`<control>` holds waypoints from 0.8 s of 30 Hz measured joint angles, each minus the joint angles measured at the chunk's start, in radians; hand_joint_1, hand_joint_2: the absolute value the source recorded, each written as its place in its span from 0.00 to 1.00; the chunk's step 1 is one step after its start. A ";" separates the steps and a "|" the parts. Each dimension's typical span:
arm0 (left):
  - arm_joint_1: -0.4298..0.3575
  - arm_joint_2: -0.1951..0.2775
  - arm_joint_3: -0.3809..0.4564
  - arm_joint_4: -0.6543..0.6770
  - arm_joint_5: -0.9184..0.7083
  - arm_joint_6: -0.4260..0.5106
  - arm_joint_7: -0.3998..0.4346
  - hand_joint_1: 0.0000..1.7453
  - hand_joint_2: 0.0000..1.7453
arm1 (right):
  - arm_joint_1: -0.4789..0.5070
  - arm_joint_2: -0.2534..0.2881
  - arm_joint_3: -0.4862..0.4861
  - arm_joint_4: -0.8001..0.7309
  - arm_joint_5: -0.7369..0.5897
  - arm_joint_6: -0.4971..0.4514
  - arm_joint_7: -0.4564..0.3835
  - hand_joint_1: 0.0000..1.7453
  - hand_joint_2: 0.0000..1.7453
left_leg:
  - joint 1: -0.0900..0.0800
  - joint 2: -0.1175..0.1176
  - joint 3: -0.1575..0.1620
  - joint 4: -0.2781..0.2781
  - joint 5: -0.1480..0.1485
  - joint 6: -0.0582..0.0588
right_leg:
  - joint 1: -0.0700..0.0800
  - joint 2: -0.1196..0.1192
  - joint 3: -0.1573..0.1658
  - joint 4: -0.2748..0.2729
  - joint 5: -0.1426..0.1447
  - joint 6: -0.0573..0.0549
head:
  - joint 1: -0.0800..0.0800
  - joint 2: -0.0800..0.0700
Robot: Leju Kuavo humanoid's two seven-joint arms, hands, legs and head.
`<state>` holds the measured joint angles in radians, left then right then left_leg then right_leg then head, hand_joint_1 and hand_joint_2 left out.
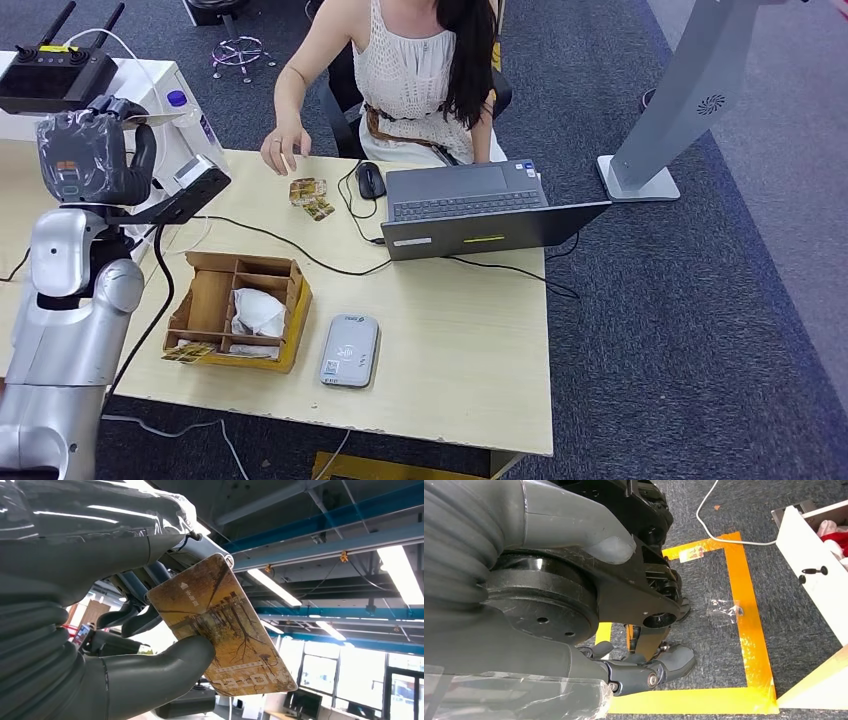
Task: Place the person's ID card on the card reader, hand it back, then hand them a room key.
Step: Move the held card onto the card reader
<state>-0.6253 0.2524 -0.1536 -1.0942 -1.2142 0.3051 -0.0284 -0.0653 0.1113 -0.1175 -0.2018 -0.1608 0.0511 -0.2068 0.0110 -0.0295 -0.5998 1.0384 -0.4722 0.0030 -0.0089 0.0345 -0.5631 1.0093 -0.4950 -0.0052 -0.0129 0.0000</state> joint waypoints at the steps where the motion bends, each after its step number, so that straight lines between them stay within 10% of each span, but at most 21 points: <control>1: 0.001 0.000 -0.001 0.001 0.003 0.008 -0.002 1.00 1.00 | 0.000 0.000 0.000 0.000 0.000 0.000 0.000 0.00 1.00 | 0.000 0.000 0.000 0.000 0.000 0.000 | 0.000 0.000 0.000 0.000 0.000 0.000 | 0.000 0.000; 6: 0.067 -0.011 -0.003 -0.046 0.042 0.087 -0.046 1.00 1.00 | 0.001 0.003 0.000 0.000 -0.004 -0.002 -0.006 0.00 1.00 | 0.000 0.001 0.000 0.000 0.000 0.000 | 0.000 0.001 0.000 0.000 0.000 0.000 | 0.000 0.000; 17: 0.596 -0.072 -0.107 -0.387 -0.031 0.097 -0.054 1.00 1.00 | 0.020 0.017 -0.017 0.005 -0.031 -0.018 -0.042 0.00 1.00 | -0.001 0.003 0.000 0.000 -0.005 0.001 | -0.001 0.003 -0.001 -0.001 -0.003 0.001 | 0.000 0.000; 24: 0.678 -0.076 -0.117 -0.400 -0.027 0.083 -0.056 1.00 1.00 | 0.020 0.017 -0.024 0.006 -0.028 -0.018 -0.039 0.00 1.00 | 0.000 0.002 0.000 0.000 -0.003 0.000 | 0.000 0.002 0.000 0.000 -0.003 0.001 | 0.000 0.000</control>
<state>0.0528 0.1760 -0.2710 -1.4944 -1.2410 0.3881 -0.0841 -0.0449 0.1286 -0.1415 -0.1957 -0.1884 0.0328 -0.2453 0.0110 -0.0275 -0.5997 1.0380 -0.4757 0.0034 -0.0089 0.0362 -0.5634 1.0090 -0.4976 -0.0043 -0.0130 0.0000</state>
